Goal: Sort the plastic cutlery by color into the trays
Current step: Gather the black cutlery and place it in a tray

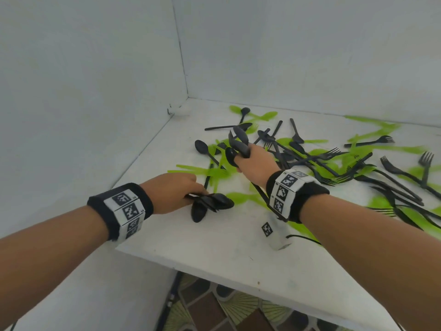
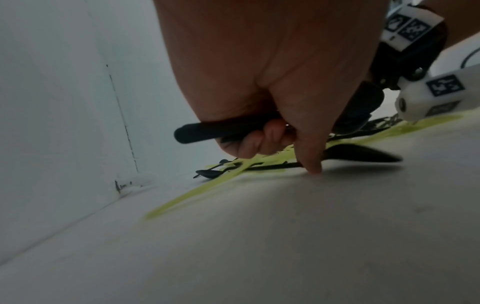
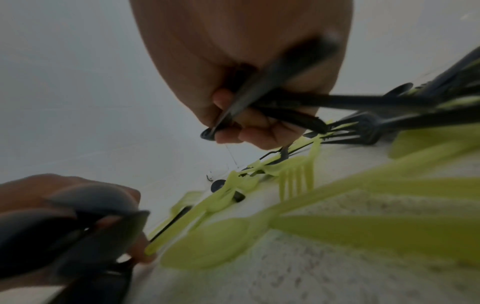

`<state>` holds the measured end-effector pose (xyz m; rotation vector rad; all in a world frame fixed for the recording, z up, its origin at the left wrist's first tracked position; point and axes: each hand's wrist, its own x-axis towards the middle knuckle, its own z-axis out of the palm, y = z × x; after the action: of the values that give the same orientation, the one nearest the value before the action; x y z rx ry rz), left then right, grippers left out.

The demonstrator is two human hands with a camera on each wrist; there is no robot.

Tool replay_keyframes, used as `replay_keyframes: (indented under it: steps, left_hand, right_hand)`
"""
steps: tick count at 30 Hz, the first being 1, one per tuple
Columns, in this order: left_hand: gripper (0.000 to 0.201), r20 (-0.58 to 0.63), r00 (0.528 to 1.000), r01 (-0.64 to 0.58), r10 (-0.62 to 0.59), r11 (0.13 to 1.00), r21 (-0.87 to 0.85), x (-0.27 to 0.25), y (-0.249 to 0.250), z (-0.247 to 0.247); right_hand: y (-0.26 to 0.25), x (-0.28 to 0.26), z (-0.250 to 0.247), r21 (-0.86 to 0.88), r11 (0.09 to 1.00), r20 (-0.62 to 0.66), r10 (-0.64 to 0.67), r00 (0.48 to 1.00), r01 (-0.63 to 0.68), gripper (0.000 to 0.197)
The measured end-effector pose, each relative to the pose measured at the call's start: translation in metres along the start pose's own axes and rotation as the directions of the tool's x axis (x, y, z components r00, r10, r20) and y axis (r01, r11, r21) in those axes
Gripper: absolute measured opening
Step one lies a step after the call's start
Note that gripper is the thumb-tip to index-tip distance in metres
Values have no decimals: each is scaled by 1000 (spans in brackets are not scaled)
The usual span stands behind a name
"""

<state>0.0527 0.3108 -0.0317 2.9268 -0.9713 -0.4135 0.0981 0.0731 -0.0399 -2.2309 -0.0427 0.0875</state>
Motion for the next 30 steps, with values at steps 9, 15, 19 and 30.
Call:
replay_keyframes:
  steps: [9,15,19,30]
  left_hand:
    - [17,-311,949,-141,51,952,-272,31,32,-4]
    - [10,-488,846,-113,-213,824,-555,63,72,-37]
    - [13,-482,802,-159,-352,652,-741,99,99,-58]
    - [14,-278,934,-160,-225,432,-888,151,208,-59]
  right_hand:
    - [20,-7,-43,338,939,-349,183,919,-59,21]
    - [48,-26,-78,523,850,-425,319,847,-58,18]
    - [54,-41,-91,606,795,-402,337,852,-29,18]
    - [66,-64,-126,860,510,-289,468,835,12,14]
